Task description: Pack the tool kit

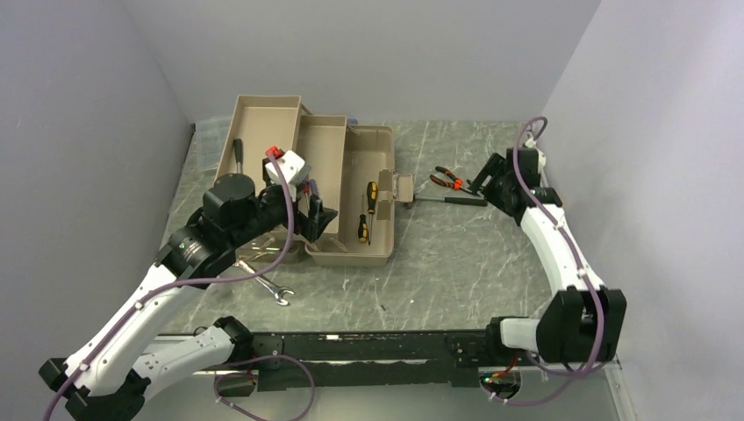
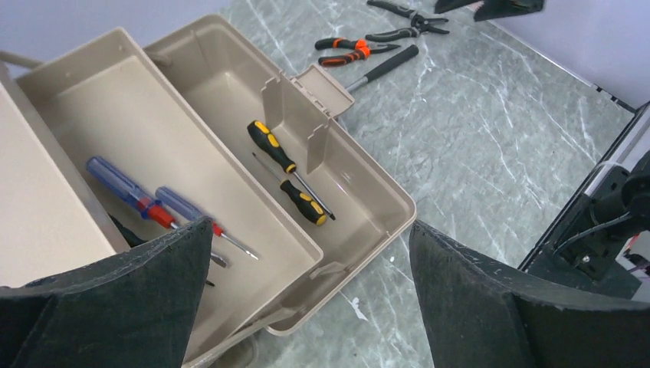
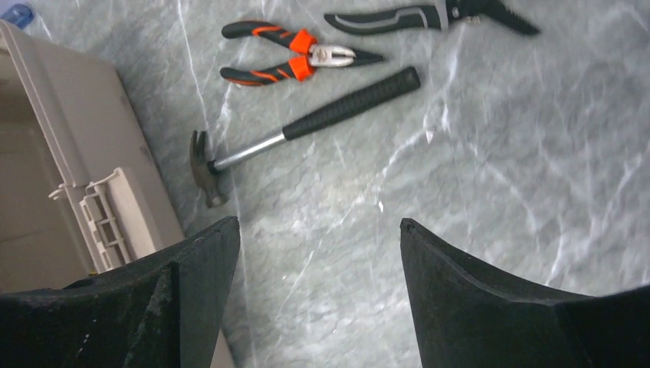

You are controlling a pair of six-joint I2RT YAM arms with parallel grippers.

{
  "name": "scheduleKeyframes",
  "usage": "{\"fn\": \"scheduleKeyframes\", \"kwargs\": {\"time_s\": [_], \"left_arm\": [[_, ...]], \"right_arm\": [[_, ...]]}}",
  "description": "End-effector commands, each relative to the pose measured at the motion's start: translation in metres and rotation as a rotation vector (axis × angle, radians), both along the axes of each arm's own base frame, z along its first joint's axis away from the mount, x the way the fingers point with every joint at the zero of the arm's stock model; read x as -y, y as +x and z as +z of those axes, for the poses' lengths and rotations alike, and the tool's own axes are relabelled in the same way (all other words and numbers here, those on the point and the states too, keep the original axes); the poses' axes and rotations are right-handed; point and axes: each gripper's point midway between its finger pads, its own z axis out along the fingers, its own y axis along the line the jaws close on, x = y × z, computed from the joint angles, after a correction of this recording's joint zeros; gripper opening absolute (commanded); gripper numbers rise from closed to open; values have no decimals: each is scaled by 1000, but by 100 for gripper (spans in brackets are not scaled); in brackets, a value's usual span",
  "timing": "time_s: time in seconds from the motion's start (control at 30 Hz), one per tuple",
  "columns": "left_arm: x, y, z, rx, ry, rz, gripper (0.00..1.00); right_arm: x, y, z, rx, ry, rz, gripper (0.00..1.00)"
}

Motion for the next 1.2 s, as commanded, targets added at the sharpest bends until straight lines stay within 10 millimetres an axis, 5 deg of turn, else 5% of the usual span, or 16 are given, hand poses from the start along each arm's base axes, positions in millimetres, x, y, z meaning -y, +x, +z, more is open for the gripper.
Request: {"fn": "scheduleKeyframes", "kwargs": {"time_s": [0.0, 0.3, 0.67, 0.97, 1.17], "left_arm": [[10, -1, 12, 140, -1, -96, 99], [10, -1, -4, 128, 14, -100, 99], [10, 4, -10, 136, 10, -84, 99], [10, 1, -10, 134, 1, -91, 99], [11, 0, -9, 131, -7, -100, 99]], "right_arm": [[-14, 38, 23, 94, -101, 306, 79], [-28, 86, -12, 28, -175, 556, 80], [-40, 133, -68, -76, -100, 637, 80], [-44, 113, -136, -228, -21, 639, 78], [-45, 77, -144, -270, 19, 598, 78]]}}
